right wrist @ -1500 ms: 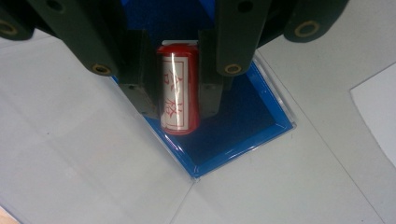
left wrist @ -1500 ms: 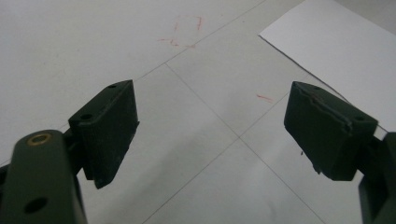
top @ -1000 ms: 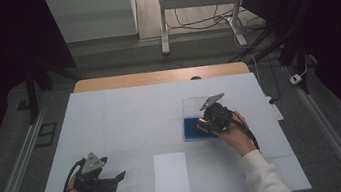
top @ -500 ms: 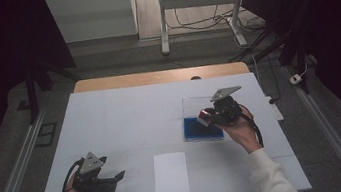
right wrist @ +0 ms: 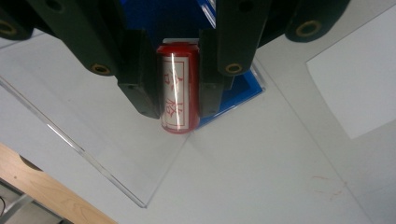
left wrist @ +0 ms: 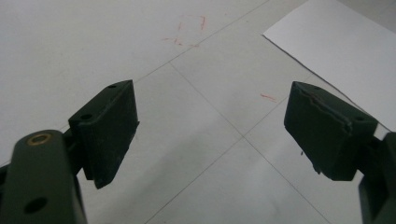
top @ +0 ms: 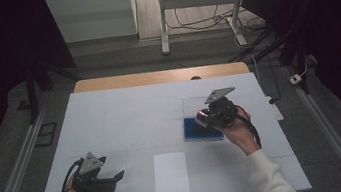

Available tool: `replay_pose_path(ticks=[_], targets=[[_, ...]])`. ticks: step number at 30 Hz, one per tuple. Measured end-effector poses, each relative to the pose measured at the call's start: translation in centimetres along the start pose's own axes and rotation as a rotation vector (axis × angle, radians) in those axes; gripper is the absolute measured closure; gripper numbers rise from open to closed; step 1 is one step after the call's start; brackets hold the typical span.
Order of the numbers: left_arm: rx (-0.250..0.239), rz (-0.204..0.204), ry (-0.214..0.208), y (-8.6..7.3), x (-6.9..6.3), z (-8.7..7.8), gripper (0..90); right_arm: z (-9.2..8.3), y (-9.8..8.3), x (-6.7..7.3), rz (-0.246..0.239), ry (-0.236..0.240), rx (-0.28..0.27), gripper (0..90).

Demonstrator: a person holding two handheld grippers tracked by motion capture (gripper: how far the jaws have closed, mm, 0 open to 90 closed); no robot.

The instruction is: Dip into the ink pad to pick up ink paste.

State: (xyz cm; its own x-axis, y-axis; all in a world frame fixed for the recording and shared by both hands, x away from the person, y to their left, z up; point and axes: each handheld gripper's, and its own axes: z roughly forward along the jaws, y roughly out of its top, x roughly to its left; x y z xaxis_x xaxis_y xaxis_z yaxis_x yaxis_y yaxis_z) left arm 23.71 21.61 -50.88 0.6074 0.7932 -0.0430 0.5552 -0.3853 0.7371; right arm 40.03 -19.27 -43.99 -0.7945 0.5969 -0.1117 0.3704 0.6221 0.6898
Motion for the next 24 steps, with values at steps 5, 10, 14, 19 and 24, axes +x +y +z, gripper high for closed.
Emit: replay_pose_path(ticks=[5, 10, 14, 19, 24], targets=[[0.003, 0.000, 0.001, 0.0, 0.0, 0.0, 18.2, 0.4, -0.1, -0.3, 0.015, -0.002, 0.018, 69.8], [0.008, -0.001, 0.002, -0.1, 0.1, 0.1, 18.2, 0.8, -0.3, -0.5, 0.018, -0.011, 0.036, 69.8], [0.010, -0.001, 0.001, -0.1, 0.1, 0.1, 18.2, 1.5, -0.6, -0.6, 0.020, -0.010, 0.054, 69.8], [0.012, 0.000, 0.001, -0.2, 0.1, 0.1, 18.2, 3.3, -1.7, -1.1, 0.029, 0.011, 0.094, 69.9], [0.014, 0.003, 0.002, -0.2, 0.1, 0.2, 18.3, 3.3, -1.4, -0.9, 0.011, 0.003, 0.136, 70.0]])
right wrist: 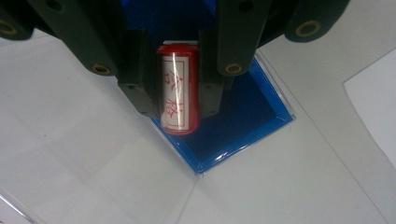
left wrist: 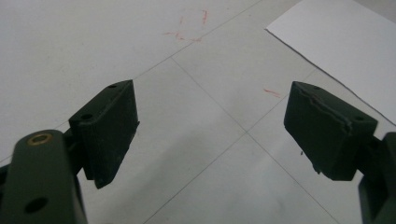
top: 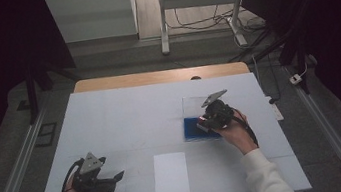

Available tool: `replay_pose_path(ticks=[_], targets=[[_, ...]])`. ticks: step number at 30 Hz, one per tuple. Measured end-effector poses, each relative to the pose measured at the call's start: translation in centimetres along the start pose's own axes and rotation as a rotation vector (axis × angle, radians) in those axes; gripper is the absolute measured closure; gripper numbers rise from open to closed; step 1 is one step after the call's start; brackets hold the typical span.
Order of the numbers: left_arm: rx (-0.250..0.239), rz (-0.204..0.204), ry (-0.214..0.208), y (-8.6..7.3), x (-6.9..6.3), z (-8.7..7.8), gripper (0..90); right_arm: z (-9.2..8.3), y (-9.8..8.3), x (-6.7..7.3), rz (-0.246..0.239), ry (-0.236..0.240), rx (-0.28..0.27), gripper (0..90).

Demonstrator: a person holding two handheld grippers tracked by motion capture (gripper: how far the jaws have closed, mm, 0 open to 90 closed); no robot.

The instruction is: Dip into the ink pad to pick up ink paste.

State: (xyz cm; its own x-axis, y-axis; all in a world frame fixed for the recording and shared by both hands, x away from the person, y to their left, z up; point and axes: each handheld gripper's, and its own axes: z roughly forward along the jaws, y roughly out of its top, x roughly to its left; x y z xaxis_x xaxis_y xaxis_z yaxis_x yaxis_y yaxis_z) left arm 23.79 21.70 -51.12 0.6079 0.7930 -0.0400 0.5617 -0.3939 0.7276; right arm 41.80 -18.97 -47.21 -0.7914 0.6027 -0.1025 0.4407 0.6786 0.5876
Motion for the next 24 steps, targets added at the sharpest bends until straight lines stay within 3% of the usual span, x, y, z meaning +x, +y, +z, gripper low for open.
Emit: replay_pose_path(ticks=[10, 16, 20, 24], targets=[[0.008, -0.001, 0.000, 0.01, -0.10, 0.18, 18.3, 0.34, 0.09, 0.31, -0.010, -0.019, 0.024, 70.2], [0.003, 0.004, -0.001, 0.14, -0.37, 0.16, 18.3, 0.41, -0.30, 0.19, 0.011, -0.013, -0.002, 70.4], [0.001, 0.004, 0.001, 0.16, -0.36, 0.13, 18.3, 0.42, -0.13, 0.63, -0.010, -0.034, 0.011, 70.3], [0.000, 0.001, 0.003, 0.12, -0.26, 0.11, 18.3, 0.40, -0.34, 0.45, -0.004, -0.023, -0.002, 70.3]])
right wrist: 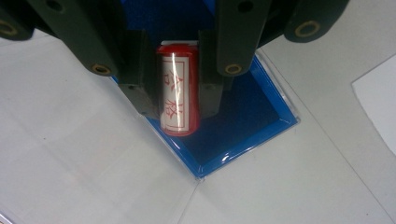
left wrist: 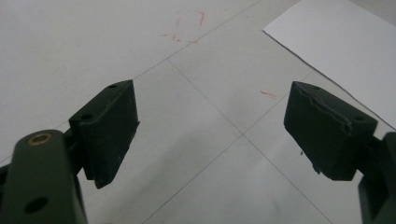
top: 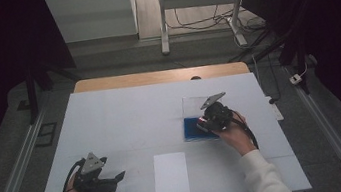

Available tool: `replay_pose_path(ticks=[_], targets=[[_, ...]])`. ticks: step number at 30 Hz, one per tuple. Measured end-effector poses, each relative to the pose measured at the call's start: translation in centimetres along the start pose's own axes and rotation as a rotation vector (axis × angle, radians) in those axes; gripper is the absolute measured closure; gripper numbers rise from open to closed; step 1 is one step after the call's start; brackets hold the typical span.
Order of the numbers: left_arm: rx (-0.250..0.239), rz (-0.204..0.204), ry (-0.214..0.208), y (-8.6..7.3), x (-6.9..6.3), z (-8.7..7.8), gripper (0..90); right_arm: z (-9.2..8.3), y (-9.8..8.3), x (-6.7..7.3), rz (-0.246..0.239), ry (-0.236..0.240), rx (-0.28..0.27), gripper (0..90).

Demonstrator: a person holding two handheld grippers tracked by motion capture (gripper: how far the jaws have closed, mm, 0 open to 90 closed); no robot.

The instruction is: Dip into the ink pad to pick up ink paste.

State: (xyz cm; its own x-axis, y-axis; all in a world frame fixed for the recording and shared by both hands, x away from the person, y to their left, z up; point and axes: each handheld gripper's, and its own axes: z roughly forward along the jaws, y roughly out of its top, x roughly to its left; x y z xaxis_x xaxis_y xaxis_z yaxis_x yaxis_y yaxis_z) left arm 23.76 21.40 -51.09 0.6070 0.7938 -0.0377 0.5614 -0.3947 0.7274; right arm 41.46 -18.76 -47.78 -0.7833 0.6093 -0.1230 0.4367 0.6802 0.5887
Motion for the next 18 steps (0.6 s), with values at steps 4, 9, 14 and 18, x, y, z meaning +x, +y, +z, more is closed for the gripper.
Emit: replay_pose_path(ticks=[4, 9, 14, 18], targets=[[0.002, 0.001, 0.000, -0.01, 0.04, 0.05, 18.3, 0.01, 0.04, 0.05, -0.006, -0.003, 0.004, 70.3], [0.003, 0.002, 0.000, 0.00, 0.01, 0.08, 18.3, 0.01, -0.01, 0.12, -0.019, -0.007, 0.001, 70.3], [0.003, 0.001, 0.001, -0.03, 0.05, 0.09, 18.3, 0.01, -0.08, 0.06, -0.017, -0.006, -0.003, 70.3], [0.005, 0.003, 0.000, -0.03, 0.02, 0.12, 18.3, -0.01, -0.08, 0.12, -0.017, -0.007, -0.001, 70.3]])
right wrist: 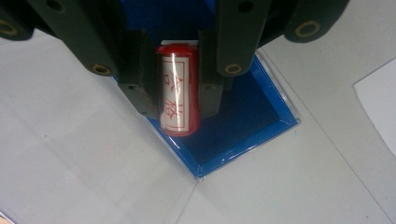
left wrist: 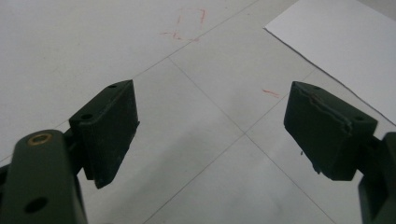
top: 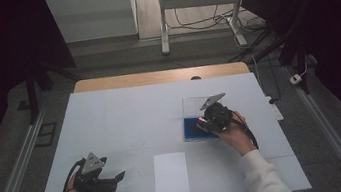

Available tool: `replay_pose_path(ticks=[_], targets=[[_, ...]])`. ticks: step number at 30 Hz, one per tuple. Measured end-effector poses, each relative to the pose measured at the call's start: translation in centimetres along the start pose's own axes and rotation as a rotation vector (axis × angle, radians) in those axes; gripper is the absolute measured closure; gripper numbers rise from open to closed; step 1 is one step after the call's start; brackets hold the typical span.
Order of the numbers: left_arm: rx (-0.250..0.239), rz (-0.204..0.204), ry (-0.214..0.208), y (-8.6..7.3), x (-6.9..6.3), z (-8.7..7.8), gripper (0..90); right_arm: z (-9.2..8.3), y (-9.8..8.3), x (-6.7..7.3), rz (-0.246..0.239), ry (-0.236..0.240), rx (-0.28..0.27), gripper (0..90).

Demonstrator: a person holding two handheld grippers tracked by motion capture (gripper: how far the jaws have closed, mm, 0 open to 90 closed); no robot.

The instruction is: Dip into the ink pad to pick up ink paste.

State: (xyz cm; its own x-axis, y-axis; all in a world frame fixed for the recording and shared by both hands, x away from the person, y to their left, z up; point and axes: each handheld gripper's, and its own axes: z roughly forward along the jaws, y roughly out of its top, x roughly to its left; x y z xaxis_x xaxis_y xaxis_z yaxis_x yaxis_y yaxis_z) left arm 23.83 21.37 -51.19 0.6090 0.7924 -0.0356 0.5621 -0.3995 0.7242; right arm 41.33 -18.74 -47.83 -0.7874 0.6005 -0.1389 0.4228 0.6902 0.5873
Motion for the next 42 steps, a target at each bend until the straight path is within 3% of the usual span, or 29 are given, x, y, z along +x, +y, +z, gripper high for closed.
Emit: replay_pose_path(ticks=[6, 9, 10, 12, 16, 24, 42], targets=[[-0.004, 0.001, 0.002, 0.1, 0.0, -0.1, 18.3, -0.1, 0.1, 0.1, -0.002, -0.003, -0.004, 70.0], [-0.009, 0.001, 0.007, 0.0, 0.0, -0.1, 18.4, -0.9, 0.1, 0.0, -0.014, -0.002, -0.021, 69.7], [-0.009, 0.003, 0.007, 0.0, 0.1, -0.1, 18.4, -1.4, 0.1, -0.1, -0.007, -0.013, -0.053, 69.7], [-0.007, 0.007, 0.008, 0.0, 0.0, 0.0, 18.4, -2.5, 0.1, -0.6, 0.039, 0.018, -0.122, 69.7], [-0.004, 0.013, 0.007, 0.0, 0.0, 0.0, 18.4, -3.5, -0.1, -1.0, 0.064, 0.040, -0.164, 69.7], [-0.003, 0.017, 0.008, 0.1, -0.1, 0.0, 18.4, -3.9, -0.4, -1.1, 0.058, 0.040, -0.159, 69.7], [0.000, 0.025, 0.011, 0.2, -0.3, 0.1, 18.5, -5.6, -0.7, -0.7, 0.058, 0.052, -0.219, 69.6]])
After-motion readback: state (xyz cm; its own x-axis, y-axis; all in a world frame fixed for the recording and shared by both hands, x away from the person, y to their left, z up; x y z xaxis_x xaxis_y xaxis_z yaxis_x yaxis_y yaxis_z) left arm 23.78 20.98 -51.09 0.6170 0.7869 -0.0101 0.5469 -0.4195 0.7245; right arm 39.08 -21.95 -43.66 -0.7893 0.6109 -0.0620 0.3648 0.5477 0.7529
